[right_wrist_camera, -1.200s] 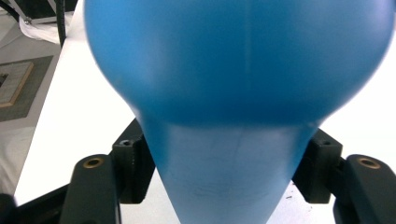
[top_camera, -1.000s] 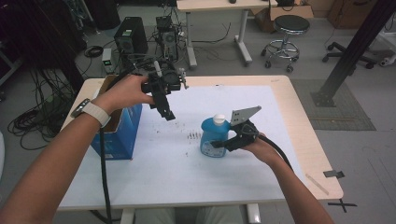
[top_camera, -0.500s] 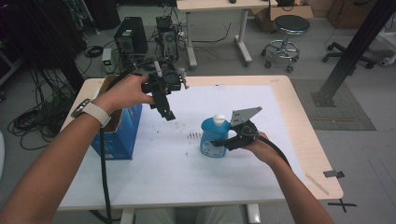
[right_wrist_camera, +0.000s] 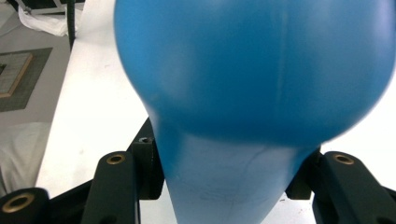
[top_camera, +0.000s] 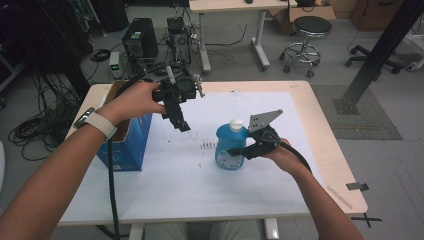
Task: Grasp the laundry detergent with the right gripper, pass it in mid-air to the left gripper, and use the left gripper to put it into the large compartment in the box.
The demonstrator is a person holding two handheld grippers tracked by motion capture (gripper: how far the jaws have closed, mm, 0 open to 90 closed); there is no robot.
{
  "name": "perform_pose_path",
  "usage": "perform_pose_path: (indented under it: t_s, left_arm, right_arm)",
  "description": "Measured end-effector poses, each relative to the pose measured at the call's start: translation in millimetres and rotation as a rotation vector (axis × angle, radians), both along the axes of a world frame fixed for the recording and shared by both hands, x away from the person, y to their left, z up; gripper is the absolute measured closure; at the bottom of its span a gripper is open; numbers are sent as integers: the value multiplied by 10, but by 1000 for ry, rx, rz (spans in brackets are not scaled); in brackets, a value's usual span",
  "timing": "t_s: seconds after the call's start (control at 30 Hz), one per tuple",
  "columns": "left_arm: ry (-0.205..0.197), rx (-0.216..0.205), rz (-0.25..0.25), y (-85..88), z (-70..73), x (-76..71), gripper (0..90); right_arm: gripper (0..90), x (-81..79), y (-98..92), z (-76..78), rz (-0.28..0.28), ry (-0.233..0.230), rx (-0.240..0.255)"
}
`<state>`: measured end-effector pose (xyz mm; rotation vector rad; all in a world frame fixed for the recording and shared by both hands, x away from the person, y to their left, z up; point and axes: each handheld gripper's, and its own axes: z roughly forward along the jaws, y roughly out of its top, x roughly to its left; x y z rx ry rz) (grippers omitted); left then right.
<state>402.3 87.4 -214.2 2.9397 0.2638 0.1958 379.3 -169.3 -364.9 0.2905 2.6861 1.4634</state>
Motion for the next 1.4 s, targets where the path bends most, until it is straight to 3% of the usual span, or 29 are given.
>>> perform_pose_path:
  t_s: [0.53, 0.7, 0.97, 1.4]
  left_arm:
    - [-13, -17, -68, -152, 287, -431, 43]
    - [-25, -16, -88, -188, 361, -585, 43]
    - [-9, -10, -120, -275, 421, -796, 44]
    - [22, -15, -144, -351, 443, -931, 45]
  right_arm:
    - [452, -275, 67, 405, 95, -17, -40]
    - [452, -354, 80, 484, 107, -25, -36]
    - [452, -464, 152, 589, 135, -43, -24]
    - [452, -535, 320, 658, 192, -55, -9]
